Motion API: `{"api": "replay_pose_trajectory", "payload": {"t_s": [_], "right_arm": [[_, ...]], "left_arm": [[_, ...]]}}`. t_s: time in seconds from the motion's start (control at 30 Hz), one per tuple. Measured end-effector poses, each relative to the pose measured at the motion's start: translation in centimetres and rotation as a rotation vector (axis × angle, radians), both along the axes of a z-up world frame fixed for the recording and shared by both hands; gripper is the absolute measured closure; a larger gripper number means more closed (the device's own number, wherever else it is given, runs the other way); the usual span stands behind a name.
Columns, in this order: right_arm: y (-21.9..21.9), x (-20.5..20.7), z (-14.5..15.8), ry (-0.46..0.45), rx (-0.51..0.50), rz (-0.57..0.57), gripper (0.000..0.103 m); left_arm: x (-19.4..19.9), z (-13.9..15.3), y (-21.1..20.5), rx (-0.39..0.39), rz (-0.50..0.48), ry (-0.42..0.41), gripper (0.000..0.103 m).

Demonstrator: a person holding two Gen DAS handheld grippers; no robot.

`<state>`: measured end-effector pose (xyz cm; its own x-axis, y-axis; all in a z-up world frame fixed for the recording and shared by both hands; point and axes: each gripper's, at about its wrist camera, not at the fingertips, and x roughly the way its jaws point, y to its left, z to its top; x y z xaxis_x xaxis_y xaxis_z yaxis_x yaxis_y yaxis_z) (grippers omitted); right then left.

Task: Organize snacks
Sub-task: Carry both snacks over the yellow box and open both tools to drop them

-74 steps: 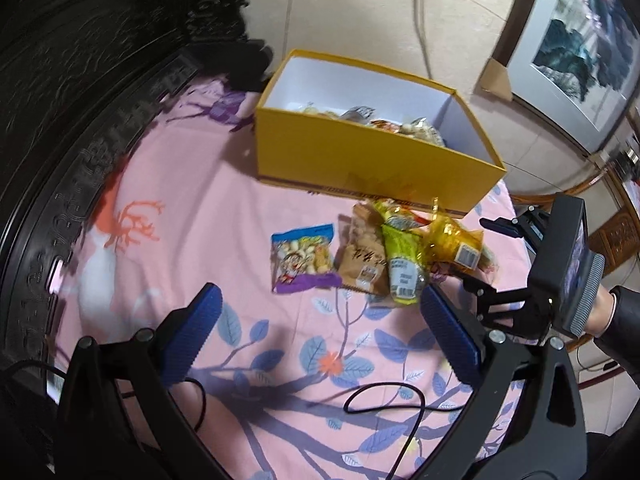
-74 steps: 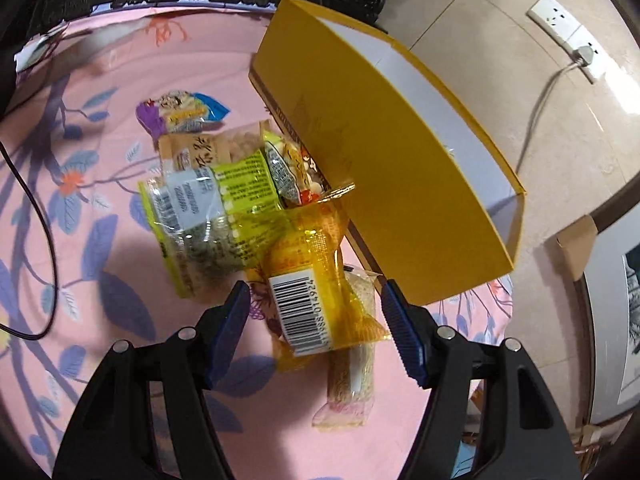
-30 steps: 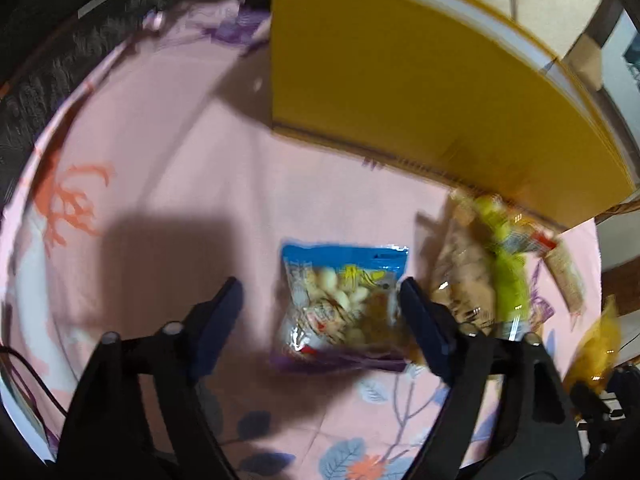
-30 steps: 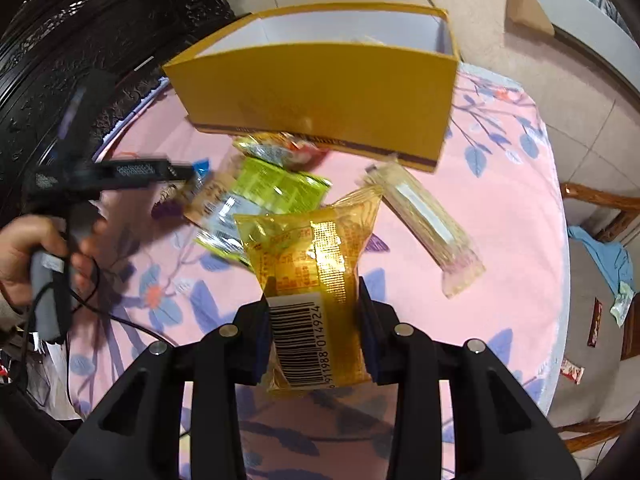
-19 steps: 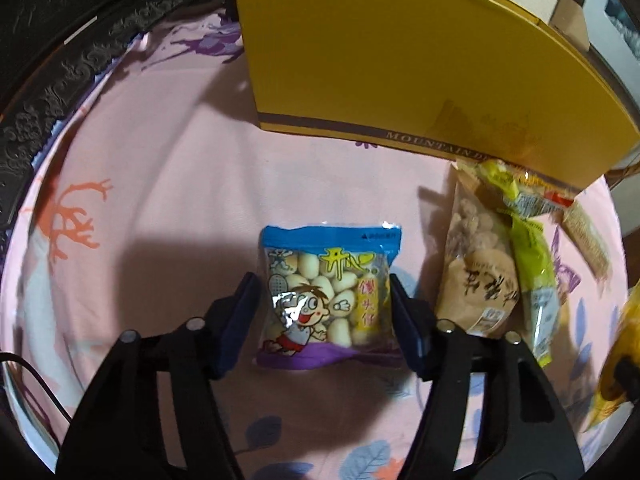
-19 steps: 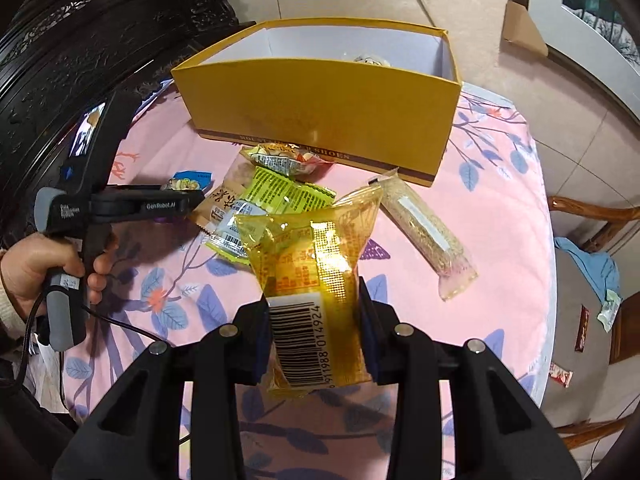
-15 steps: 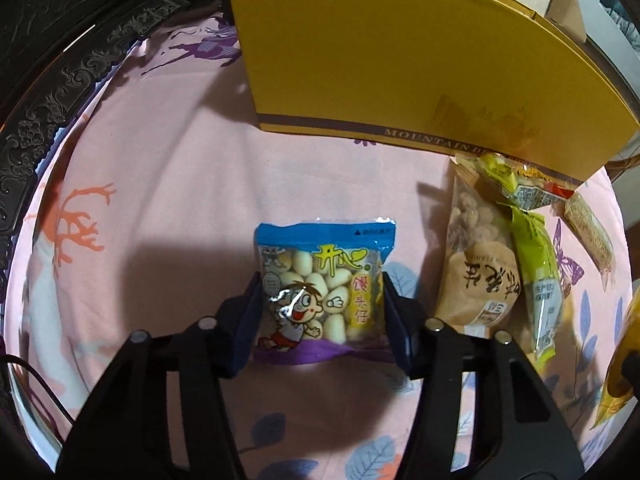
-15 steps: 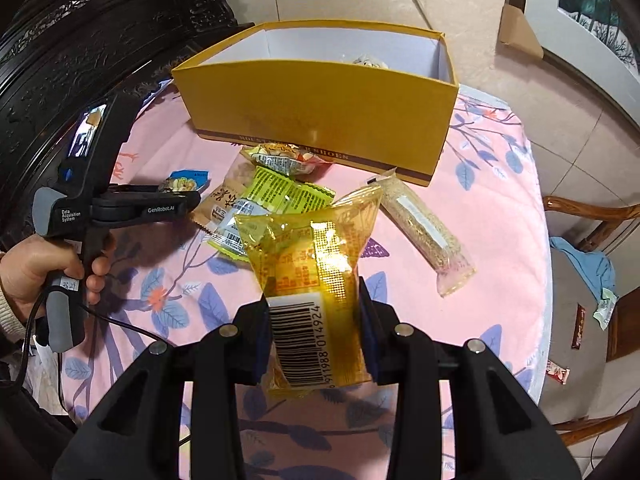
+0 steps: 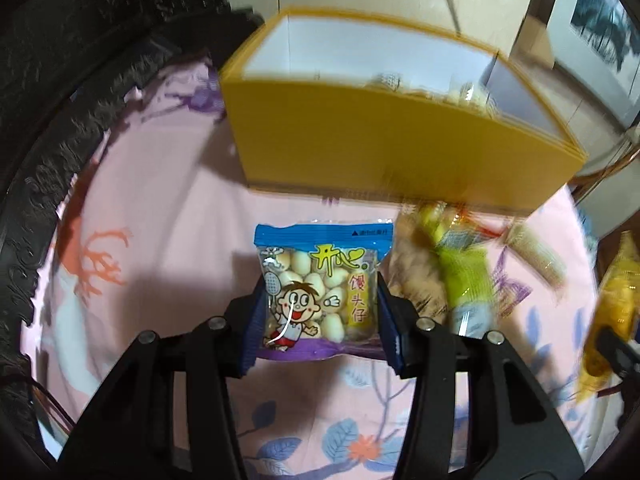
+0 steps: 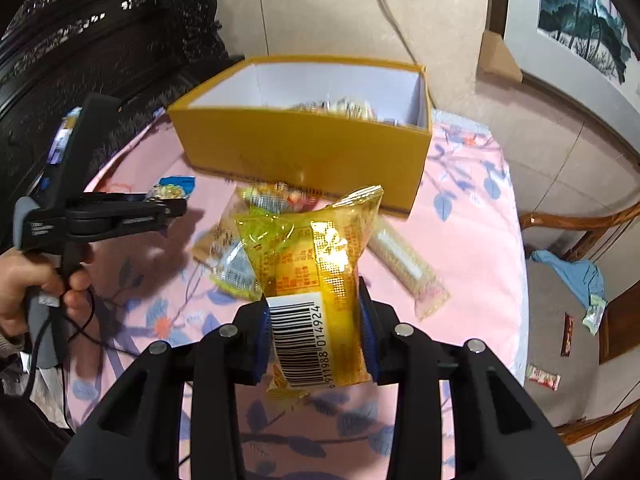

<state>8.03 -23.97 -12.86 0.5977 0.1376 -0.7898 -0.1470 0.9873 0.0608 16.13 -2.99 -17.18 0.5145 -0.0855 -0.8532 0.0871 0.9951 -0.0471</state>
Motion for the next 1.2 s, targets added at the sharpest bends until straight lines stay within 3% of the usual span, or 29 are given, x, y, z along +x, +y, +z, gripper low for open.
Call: {"api": "replay_pose_trajectory", "payload": {"t_s": [0.4, 0.6, 0.87, 1.2], "right_arm": [[-2.2, 8.2, 7.0, -0.218, 0.05, -0.025, 0.066], [-2.5, 10.8, 9.3, -0.296, 0.061, -0.04, 0.066], [-2.5, 14.7, 8.6, -0.296, 0.083, -0.056, 0.066], [-2.7, 18.3, 6.8, -0.262, 0.093, -0.064, 0.065]], "left_arm": [[6.0, 10.8, -1.4, -0.115, 0.001, -0.207, 0.054], [8.1, 14.0, -1.5, -0.147, 0.006, -0.274, 0.054], [11.9, 14.8, -3.0, -0.155, 0.01, -0.297, 0.054], [15.6, 13.3, -5.3, -0.086, -0.014, -0.252, 0.053]]}}
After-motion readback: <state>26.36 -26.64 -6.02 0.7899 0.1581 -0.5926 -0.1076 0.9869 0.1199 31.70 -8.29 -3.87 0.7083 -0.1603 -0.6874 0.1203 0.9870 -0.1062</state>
